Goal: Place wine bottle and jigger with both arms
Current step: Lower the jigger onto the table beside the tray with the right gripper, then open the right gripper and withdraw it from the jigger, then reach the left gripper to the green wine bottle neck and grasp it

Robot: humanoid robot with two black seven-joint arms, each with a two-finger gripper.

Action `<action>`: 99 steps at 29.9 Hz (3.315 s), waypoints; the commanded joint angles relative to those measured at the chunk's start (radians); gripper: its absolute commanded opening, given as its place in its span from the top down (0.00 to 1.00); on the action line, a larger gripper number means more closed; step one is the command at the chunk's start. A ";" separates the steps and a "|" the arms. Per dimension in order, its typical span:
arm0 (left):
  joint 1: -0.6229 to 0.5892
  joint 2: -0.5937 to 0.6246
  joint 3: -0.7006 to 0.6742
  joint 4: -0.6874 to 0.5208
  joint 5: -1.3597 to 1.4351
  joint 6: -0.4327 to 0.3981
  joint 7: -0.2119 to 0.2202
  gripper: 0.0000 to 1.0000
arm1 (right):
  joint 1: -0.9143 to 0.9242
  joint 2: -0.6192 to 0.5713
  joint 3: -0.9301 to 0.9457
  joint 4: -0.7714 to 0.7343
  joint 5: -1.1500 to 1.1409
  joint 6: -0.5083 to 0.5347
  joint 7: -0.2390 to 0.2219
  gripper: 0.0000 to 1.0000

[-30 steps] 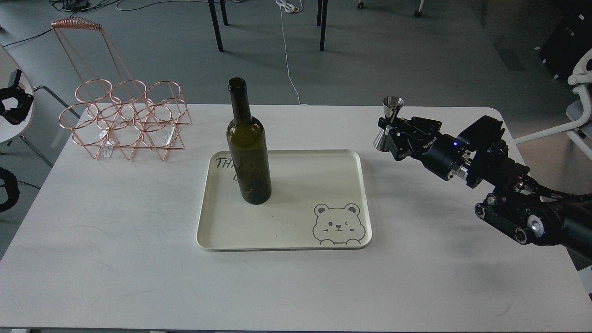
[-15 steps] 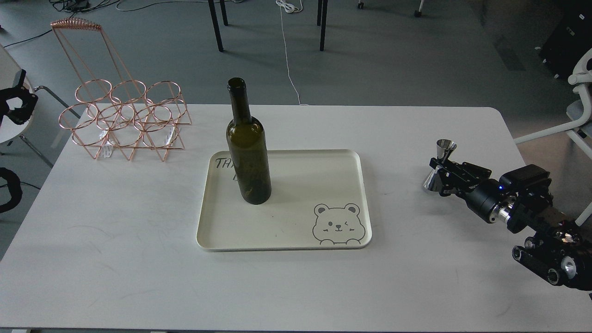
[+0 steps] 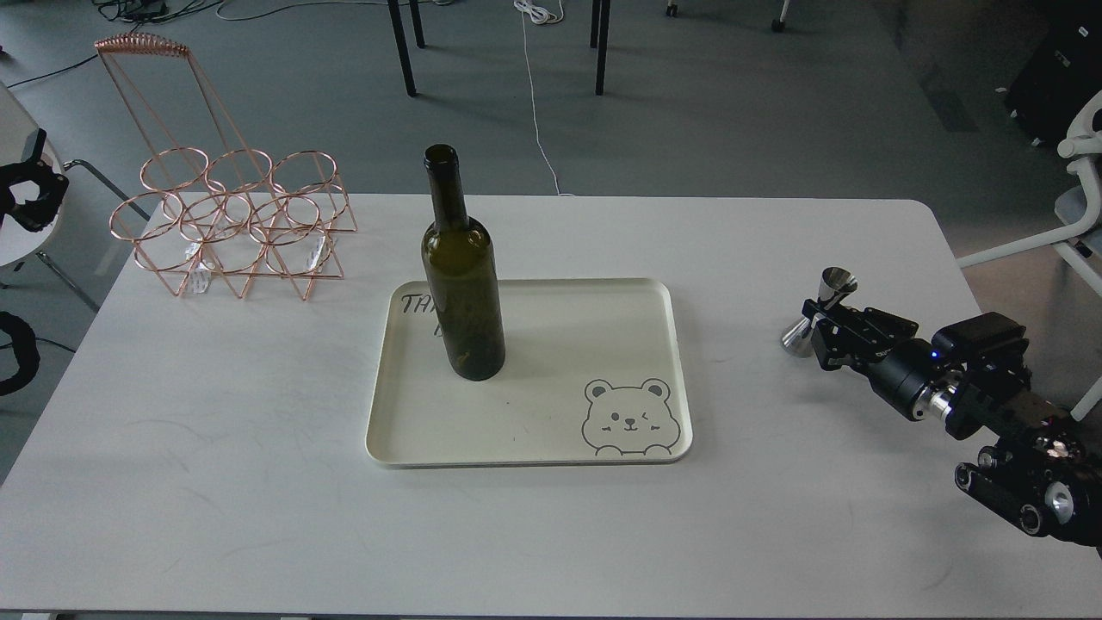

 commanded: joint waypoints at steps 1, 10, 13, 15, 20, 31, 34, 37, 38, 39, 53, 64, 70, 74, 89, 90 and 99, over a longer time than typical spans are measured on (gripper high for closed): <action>0.001 0.001 -0.002 0.000 -0.002 0.000 -0.001 0.01 | -0.006 -0.015 -0.002 0.011 0.003 0.000 0.000 0.60; -0.001 0.010 -0.002 -0.001 -0.002 0.000 -0.001 0.01 | -0.033 -0.098 -0.005 0.101 0.003 0.000 0.000 0.46; -0.001 0.010 -0.002 -0.001 -0.002 0.000 -0.001 0.01 | -0.047 -0.149 -0.006 0.150 0.003 0.000 0.000 0.43; -0.001 0.013 -0.002 -0.003 -0.002 0.000 -0.001 0.01 | -0.053 -0.193 -0.002 0.201 0.005 0.000 0.000 0.39; 0.007 0.047 0.014 -0.020 0.015 -0.036 0.011 0.01 | -0.072 -0.389 -0.009 0.463 0.112 0.000 0.000 0.30; 0.021 0.201 0.023 -0.165 0.127 -0.036 0.011 0.01 | 0.140 -0.545 0.005 0.681 0.408 0.000 0.000 0.23; 0.019 0.258 0.035 -0.240 0.205 -0.036 0.007 0.01 | 0.221 -0.514 0.023 0.670 0.541 0.000 0.000 0.22; 0.018 0.301 0.038 -0.311 0.258 -0.036 0.014 0.01 | 0.284 -0.428 0.055 0.620 0.667 0.000 0.000 0.19; 0.018 0.318 0.038 -0.343 0.280 -0.036 0.016 0.01 | 0.301 -0.401 0.072 0.586 0.710 0.021 0.000 0.19; 0.016 0.336 0.038 -0.381 0.313 -0.036 0.014 0.01 | 0.309 -0.374 0.092 0.545 0.759 0.056 0.000 0.19; -0.086 0.381 0.020 -0.799 1.222 0.181 0.004 0.02 | 0.309 -0.156 0.348 0.104 1.272 0.564 0.000 0.14; -0.086 0.314 0.037 -0.912 1.888 0.282 0.002 0.02 | 0.278 -0.202 0.360 -0.024 1.663 0.924 0.000 0.07; -0.085 0.194 0.038 -0.902 2.248 0.371 0.010 0.06 | 0.276 -0.167 0.362 -0.084 1.731 0.977 0.000 0.03; -0.080 0.165 0.038 -0.897 2.304 0.399 0.019 0.07 | 0.275 -0.166 0.362 -0.083 1.810 0.977 0.000 0.02; -0.083 0.002 0.022 -0.813 2.283 0.399 0.097 0.07 | 0.238 -0.116 0.359 -0.089 1.999 0.977 -0.042 0.01; -0.085 -0.002 0.021 -0.813 2.270 0.399 0.097 0.07 | 0.237 -0.120 0.359 -0.089 1.999 0.977 -0.042 0.01; -0.090 -0.051 0.021 -0.779 2.249 0.400 0.114 0.26 | 0.223 -0.123 0.359 -0.089 1.998 0.977 -0.041 0.01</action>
